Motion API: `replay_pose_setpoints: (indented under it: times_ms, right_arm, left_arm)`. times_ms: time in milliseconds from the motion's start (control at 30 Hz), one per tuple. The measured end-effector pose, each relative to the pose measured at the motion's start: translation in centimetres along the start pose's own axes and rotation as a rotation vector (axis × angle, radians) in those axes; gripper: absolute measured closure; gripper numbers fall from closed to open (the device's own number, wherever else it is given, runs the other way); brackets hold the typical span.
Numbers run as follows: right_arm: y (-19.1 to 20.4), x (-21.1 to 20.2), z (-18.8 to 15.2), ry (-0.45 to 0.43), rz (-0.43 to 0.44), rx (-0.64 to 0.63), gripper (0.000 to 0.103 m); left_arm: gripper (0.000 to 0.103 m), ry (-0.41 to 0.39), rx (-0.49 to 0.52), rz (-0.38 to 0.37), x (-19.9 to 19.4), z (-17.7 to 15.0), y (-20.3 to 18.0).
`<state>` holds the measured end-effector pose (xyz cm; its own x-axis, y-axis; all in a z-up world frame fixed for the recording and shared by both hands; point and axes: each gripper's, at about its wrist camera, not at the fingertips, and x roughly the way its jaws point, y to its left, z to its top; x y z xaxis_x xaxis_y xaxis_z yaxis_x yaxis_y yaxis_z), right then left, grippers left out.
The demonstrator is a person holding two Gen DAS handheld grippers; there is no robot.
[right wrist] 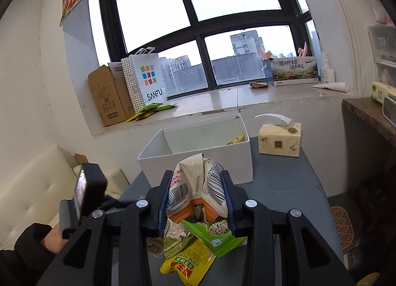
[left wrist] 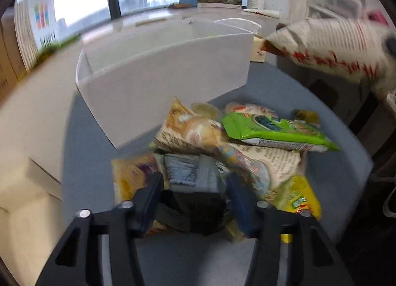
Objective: Organize snacks
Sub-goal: 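Grasp a dark snack packet with the left gripper while the right gripper carries its packet into the box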
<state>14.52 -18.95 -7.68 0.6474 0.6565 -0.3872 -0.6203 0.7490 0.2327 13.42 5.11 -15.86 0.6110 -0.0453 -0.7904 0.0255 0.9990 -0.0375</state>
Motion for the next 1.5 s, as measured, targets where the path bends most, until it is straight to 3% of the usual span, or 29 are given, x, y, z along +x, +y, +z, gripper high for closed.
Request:
replay_pose_setpoints:
  times_ms: [133, 333, 533, 667, 800, 933, 1200, 1267, 1300, 1333, 1367, 1500]
  right_arm:
    - [-0.1, 0.1, -0.4, 0.010, 0.004, -0.001, 0.063]
    - [-0.4, 0.7, -0.5, 0.018, 0.032, 0.029, 0.063]
    - [-0.9, 1.6, 0.5, 0.015, 0.102, 0.087, 0.063]
    - [-0.4, 3.0, 2.6, -0.009, 0.089, 0.050, 0.063]
    - [-0.4, 6.3, 5.6, -0.009, 0.073, 0.032, 0.063]
    - [0.0, 11.1, 9.1, 0.005, 0.028, -0.014, 0.062]
    - [-1.1, 21.5, 13.9, 0.143, -0.107, -0.077, 0.061]
    - [-1.5, 23.0, 14.5, 0.155, -0.141, -0.097, 0.053]
    - [-1.6, 23.8, 14.7, 0.164, -0.147, -0.108, 0.048]
    - [-1.8, 24.5, 14.9, 0.181, -0.148, -0.112, 0.021]
    - [-2.2, 25.1, 14.9, 0.196, -0.152, -0.106, 0.000]
    - [-2.6, 24.5, 14.3, 0.168, -0.131, -0.099, 0.000]
  left_arm:
    - [0.051, -0.085, -0.033, -0.010, -2.5, -0.6, 0.9]
    - [0.052, -0.229, -0.206, -0.144, -7.9, -0.8, 4.8]
    - [0.052, -0.365, -0.261, -0.098, -11.8, 0.7, 7.2]
    - [0.052, -0.421, -0.246, -0.085, -12.7, 3.2, 8.3]
    - [0.052, -0.433, -0.210, -0.051, -11.6, 6.9, 9.0]
    - [0.052, -0.402, -0.198, 0.007, -8.1, 11.4, 9.9]
    - [0.051, -0.325, -0.201, 0.087, -1.5, 17.5, 12.3]
    - [0.045, -0.263, -0.208, 0.087, 0.3, 18.5, 12.8]
    - [0.027, -0.244, -0.205, 0.105, 1.0, 18.7, 12.9]
    - [0.000, -0.221, -0.201, 0.127, 1.7, 18.8, 12.9]
    - [0.000, -0.214, -0.187, 0.159, 2.2, 18.8, 12.9]
    - [0.000, -0.217, -0.191, 0.152, 2.3, 17.9, 12.9]
